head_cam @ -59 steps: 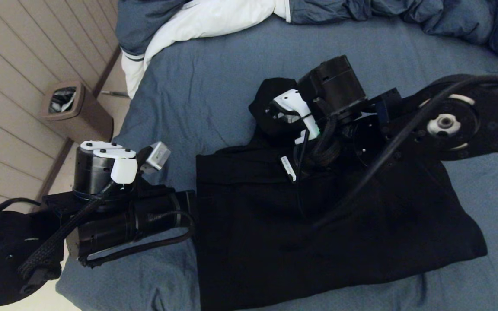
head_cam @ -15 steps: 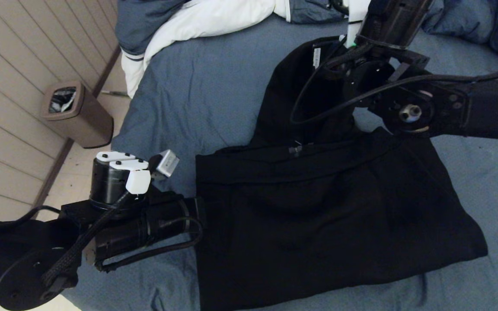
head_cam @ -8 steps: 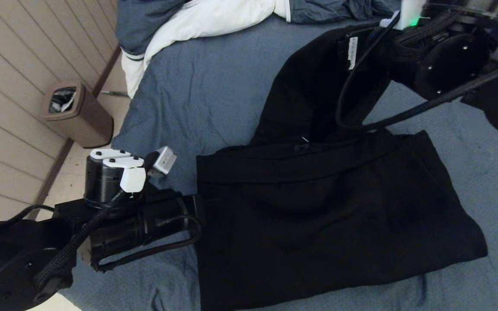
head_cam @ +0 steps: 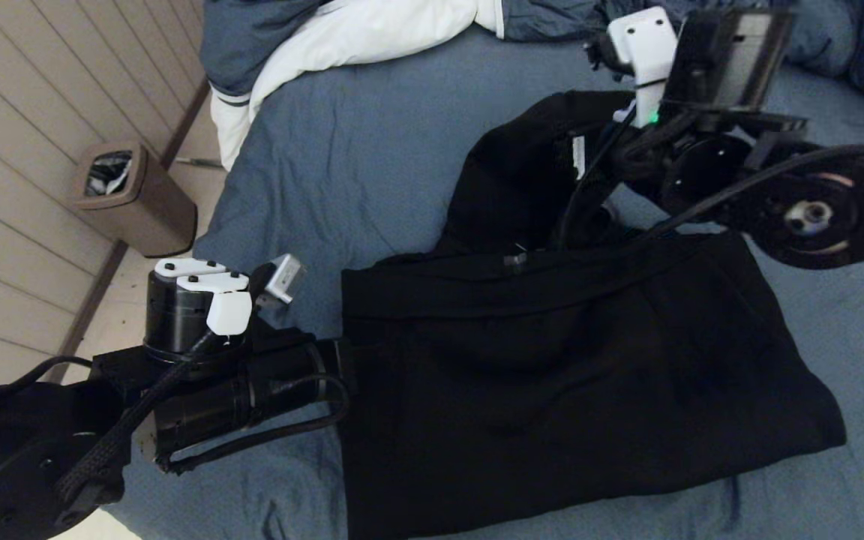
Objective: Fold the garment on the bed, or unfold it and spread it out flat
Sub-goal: Unfold the black sweatshirt
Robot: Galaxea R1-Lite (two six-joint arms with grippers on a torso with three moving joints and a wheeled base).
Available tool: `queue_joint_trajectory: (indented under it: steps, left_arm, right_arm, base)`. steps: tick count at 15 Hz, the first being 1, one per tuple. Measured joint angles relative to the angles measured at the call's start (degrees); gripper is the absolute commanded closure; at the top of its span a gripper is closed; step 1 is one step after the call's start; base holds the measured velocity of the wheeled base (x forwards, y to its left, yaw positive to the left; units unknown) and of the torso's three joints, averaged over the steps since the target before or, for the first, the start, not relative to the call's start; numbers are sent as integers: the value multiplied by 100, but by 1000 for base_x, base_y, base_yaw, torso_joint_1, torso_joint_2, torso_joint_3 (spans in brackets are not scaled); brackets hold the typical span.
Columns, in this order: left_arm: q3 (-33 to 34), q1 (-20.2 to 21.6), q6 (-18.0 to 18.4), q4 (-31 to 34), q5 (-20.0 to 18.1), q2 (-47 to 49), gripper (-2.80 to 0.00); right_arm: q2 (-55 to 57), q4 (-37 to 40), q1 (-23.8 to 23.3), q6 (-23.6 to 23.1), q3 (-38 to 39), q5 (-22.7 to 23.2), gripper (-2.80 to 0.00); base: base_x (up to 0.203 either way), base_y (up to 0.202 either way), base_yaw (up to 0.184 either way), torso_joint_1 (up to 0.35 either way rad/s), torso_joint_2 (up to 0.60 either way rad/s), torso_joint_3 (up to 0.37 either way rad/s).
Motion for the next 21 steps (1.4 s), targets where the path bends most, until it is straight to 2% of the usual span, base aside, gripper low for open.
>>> queue_joint_trajectory:
  steps: [2,5,9,12,15,21]
  left_arm:
    - [0,2,-2,0,0,-1,0]
    - [0,0,-2,0,-1,-1,0]
    - [0,0,-2,0,4,-1,0]
    - [0,0,-3,-1,-4,2,0]
    - [27,-6,9,0,-20,17,0]
    - [41,-4,20,0,-11,25,0]
  right_arm:
    - [335,217,-187,77,-190,377,-280]
    - [680,1019,-342,400,-766,998,-280]
    - [1083,2194,-626,1273,-1865,1594,-280]
    - [1414,2536,-836,1911,-2434,1640,-280]
    - [1584,2592,-925,2228,-2531,1650,-280]
    - [868,2789,-875,2341,-2055,1759,-280]
  base:
    - [0,0,0,0,0,0]
    - [0,0,0,0,0,0]
    - [0,0,0,0,0,0]
    - [0,0,0,0,0,0]
    - [0,0,0,0,0,0]
    - [0,0,0,0,0,0]
